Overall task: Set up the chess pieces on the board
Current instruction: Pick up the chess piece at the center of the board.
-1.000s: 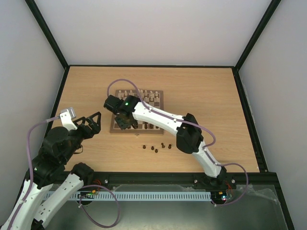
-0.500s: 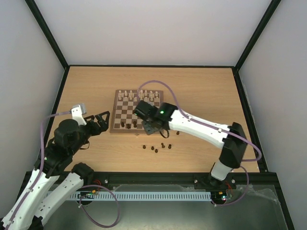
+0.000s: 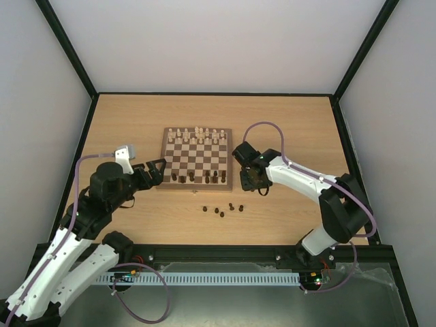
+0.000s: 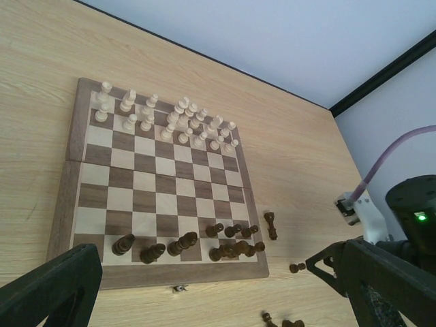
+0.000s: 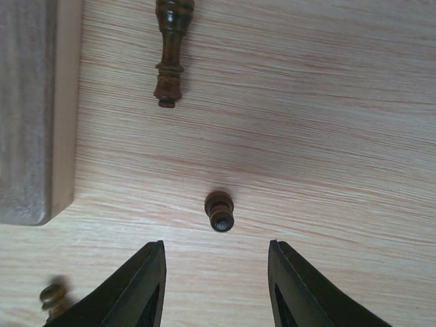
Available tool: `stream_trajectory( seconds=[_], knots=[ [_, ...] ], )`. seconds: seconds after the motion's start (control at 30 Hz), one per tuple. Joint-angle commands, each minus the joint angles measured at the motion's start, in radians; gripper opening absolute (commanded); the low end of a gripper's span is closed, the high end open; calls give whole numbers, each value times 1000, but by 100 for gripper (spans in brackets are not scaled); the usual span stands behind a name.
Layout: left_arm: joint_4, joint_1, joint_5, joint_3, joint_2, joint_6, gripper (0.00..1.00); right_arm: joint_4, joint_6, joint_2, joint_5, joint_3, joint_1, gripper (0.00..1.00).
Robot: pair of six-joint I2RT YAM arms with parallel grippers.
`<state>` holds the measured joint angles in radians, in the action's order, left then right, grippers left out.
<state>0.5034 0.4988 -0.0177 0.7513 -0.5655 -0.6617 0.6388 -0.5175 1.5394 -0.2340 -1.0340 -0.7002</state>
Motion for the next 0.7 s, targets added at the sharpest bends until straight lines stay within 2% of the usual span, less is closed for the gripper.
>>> stream_trajectory(
  seconds=[0.0,0.17,0.27,0.47,0.53,0.67],
  knots=[
    [-25,-6,13,-12,-3,14,99,-53,-11,32,28,35,13,42],
    [-53,-6,75,-35,-40,32,99,-54,-22,-15,6,31,13,42],
    [-74,14,141,-33,-136,56,99,-41,-33,-75,-24,16,16,44],
    [-18,188,102,38,-268,119,99,-67,-59,-284,-44,26,51,51],
    [30,268,99,69,-340,147,99,-80,-58,-345,-31,29,61,53],
    [98,469,-16,84,-434,105,99,-58,-54,-403,-27,17,64,52]
  ],
)
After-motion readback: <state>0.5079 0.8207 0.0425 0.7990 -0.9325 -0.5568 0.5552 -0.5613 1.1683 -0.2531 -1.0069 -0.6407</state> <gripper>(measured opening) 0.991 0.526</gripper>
